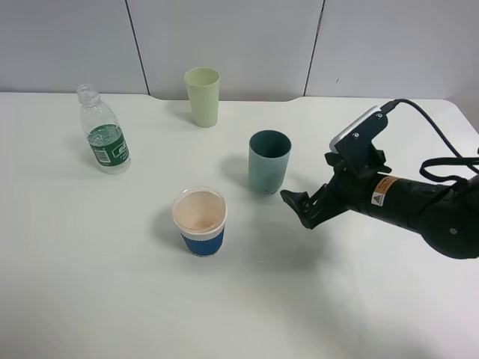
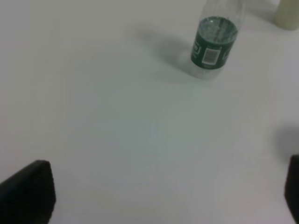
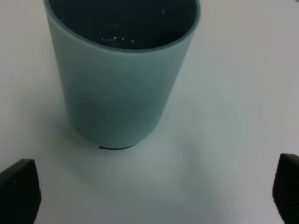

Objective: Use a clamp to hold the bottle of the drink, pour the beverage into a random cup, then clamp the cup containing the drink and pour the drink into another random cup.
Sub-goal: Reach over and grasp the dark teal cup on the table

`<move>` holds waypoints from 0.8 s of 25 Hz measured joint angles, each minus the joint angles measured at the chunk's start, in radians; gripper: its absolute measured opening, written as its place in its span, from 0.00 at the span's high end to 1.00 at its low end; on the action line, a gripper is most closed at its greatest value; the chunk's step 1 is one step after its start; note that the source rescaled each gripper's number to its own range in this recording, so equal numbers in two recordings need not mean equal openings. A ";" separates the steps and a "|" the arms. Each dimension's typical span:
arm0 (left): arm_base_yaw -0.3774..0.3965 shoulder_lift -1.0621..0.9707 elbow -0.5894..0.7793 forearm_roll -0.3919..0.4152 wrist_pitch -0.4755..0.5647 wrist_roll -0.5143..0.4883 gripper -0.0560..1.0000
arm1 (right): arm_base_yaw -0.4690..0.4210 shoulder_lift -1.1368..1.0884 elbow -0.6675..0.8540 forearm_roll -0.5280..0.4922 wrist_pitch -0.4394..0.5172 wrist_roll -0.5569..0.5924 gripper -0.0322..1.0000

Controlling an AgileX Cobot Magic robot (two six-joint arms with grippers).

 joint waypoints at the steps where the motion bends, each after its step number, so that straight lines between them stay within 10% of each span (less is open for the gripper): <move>1: 0.000 0.000 0.000 0.000 0.000 0.000 0.00 | 0.000 0.017 0.000 0.000 -0.034 -0.004 0.02; 20: 0.000 0.000 0.000 0.000 0.000 0.000 0.00 | 0.000 0.196 -0.055 -0.039 -0.263 -0.005 0.14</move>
